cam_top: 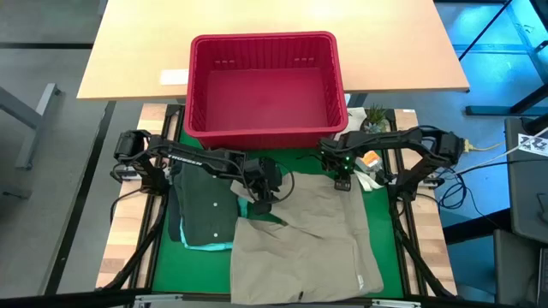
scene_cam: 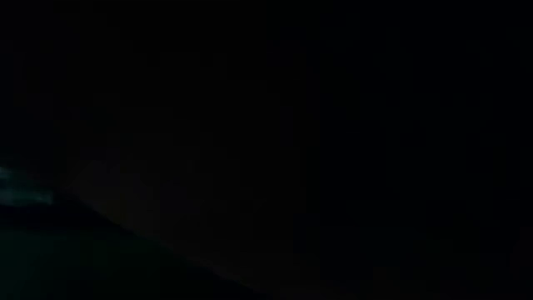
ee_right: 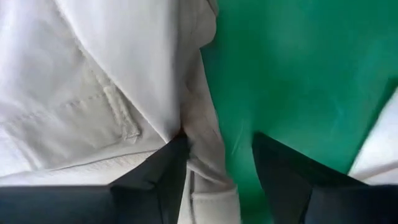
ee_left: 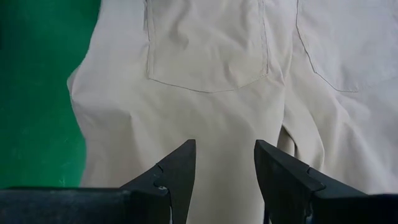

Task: Fold Laundry from Bin
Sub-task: Fold the brown shorts from the red laundry bin

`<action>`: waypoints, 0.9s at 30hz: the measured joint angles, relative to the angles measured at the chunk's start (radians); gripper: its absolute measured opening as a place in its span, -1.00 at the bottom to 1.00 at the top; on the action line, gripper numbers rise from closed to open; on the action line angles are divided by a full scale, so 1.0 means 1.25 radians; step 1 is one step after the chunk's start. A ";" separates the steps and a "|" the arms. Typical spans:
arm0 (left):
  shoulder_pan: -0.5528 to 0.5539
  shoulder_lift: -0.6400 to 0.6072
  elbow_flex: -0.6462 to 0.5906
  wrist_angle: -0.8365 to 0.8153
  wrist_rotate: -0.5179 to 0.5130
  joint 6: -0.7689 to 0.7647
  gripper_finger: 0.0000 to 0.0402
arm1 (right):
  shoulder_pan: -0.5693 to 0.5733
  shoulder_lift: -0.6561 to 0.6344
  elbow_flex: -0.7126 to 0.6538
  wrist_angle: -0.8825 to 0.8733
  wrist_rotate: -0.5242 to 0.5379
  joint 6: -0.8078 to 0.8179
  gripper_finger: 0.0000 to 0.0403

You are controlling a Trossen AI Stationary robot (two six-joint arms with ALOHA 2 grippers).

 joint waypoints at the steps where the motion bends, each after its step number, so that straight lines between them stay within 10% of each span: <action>1: 0.000 0.000 0.000 0.000 0.000 0.001 -0.22 | 0.000 0.005 0.000 0.001 0.001 -0.005 -0.12; 11: 0.000 0.000 0.000 0.003 -0.009 0.000 -0.22 | 0.001 0.012 0.047 -0.008 0.019 -0.007 -0.94; 27: 0.001 0.000 0.000 0.002 -0.125 0.000 -0.22 | 0.000 0.011 0.147 -0.213 0.310 0.162 -0.97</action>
